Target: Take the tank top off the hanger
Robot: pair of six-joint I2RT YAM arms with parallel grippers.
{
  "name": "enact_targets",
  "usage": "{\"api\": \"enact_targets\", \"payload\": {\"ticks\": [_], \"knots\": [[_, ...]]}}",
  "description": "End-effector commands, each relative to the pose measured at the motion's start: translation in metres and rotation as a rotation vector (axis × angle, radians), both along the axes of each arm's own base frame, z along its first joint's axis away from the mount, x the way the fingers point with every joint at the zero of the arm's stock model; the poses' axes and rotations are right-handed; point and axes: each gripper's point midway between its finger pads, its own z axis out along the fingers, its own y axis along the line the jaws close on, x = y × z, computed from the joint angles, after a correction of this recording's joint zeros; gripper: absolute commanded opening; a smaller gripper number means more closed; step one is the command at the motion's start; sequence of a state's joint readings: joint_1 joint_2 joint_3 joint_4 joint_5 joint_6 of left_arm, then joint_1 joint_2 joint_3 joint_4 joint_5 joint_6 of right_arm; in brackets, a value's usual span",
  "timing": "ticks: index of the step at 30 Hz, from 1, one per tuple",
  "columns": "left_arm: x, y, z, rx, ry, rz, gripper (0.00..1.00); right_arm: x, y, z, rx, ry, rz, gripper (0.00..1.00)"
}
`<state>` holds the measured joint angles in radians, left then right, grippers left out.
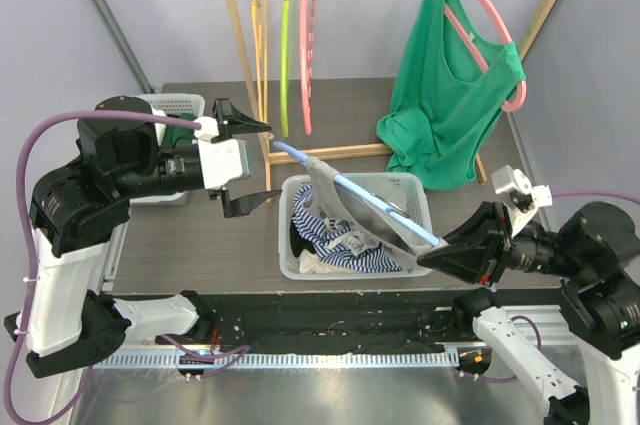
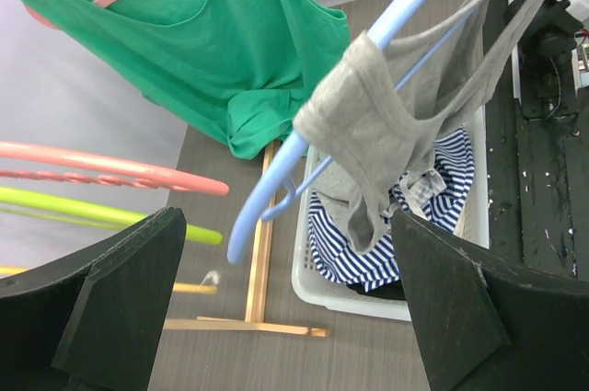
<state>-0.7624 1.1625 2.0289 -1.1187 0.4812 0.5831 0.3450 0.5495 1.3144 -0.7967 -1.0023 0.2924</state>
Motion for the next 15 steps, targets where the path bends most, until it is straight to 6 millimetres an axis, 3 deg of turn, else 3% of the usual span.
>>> {"api": "enact_targets", "payload": {"ticks": [1,5,11,15], "knots": [[-0.008,-0.002,0.006,-0.026,0.001,-0.043,1.00,0.010,0.009,-0.001,-0.033,-0.009,0.089,0.01],[-0.011,-0.016,-0.014,-0.001,0.081,-0.106,1.00,0.026,0.017,-0.001,-0.049,0.002,0.127,0.01],[-0.033,-0.026,-0.040,0.037,0.220,-0.232,1.00,0.032,0.023,0.012,-0.029,-0.028,0.172,0.01],[-0.023,-0.033,-0.051,0.055,0.223,-0.227,1.00,0.035,0.025,0.014,-0.026,-0.040,0.197,0.01]]}}
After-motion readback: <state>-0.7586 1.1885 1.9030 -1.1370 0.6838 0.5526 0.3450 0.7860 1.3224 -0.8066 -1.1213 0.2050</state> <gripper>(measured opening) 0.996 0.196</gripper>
